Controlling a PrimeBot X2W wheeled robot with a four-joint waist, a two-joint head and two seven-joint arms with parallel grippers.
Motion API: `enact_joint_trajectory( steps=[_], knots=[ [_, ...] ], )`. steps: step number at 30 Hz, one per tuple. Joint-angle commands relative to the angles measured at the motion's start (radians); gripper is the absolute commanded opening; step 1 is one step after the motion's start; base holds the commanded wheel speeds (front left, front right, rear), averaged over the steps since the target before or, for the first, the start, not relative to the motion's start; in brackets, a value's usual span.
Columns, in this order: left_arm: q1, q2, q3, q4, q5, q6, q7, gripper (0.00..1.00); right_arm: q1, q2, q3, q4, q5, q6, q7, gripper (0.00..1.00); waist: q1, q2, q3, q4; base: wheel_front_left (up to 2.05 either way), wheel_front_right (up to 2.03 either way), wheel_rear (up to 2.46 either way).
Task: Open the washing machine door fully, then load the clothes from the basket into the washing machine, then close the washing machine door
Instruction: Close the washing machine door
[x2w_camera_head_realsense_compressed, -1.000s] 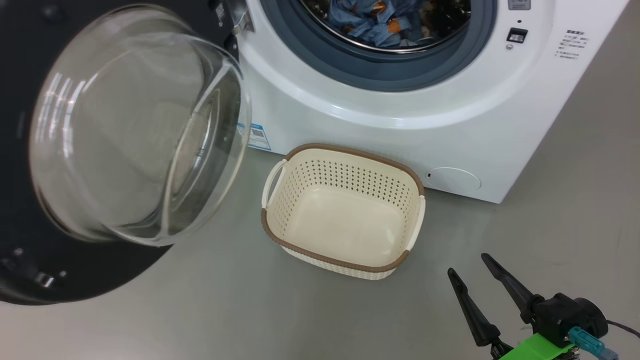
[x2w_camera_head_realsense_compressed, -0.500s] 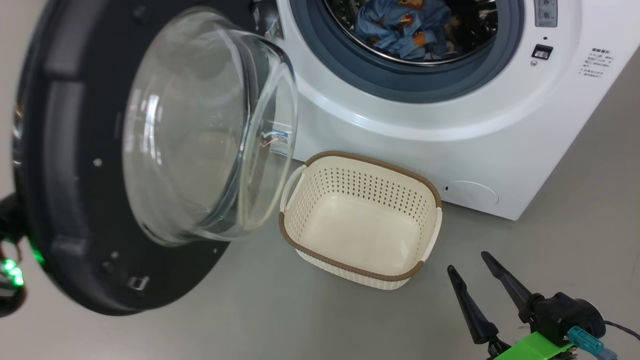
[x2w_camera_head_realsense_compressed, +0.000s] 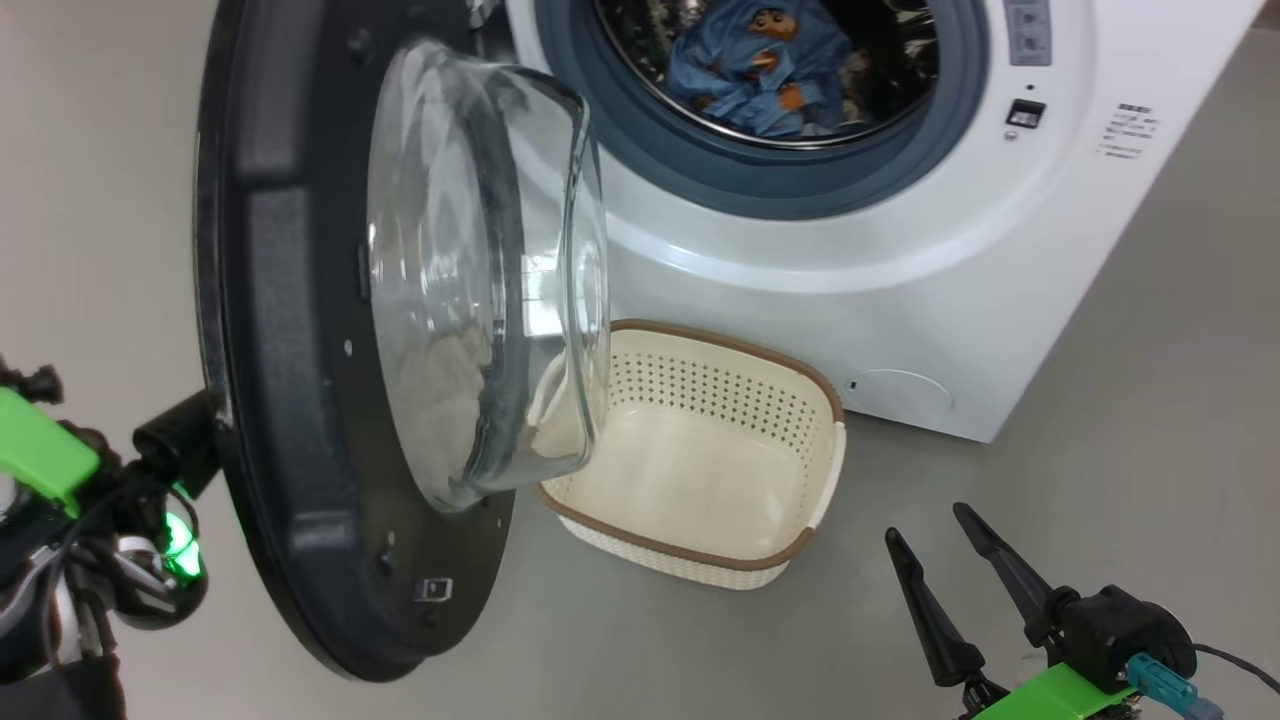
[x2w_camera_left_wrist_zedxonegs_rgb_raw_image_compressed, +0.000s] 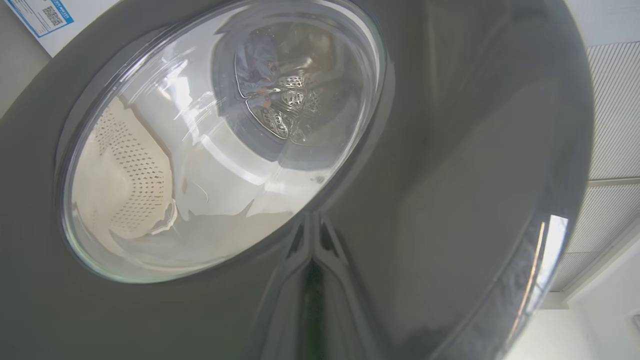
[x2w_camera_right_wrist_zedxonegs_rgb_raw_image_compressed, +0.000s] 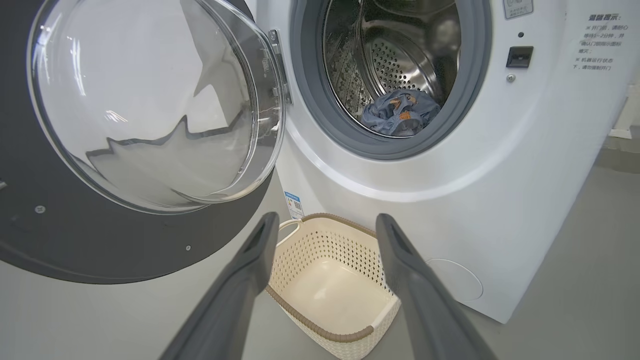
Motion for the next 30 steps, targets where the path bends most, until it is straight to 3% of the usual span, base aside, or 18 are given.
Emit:
enact_joint_trajectory(
  steps=[1, 13, 30],
  knots=[
    [-0.005, 0.019, 0.009, -0.040, -0.019, 0.004, 0.001, 0.00, -0.002, 0.001, 0.019, -0.021, -0.007, 0.002, -0.005, 1.00, 0.0000, 0.0000, -0.004, -0.029, 0.00, 0.00, 0.00],
    [-0.027, 0.014, -0.128, -0.025, -0.075, 0.018, -0.107, 0.00, 0.001, 0.029, 0.009, -0.012, -0.009, 0.002, -0.005, 1.00, 0.0000, 0.0000, -0.033, -0.189, 0.00, 0.00, 0.00],
    [-0.150, 0.014, -0.170, 0.168, -0.060, -0.080, -0.298, 0.00, -0.008, 0.048, 0.014, -0.002, -0.008, 0.002, -0.005, 1.00, 0.0000, 0.0000, -0.050, -0.387, 0.00, 0.00, 0.00]
  ],
)
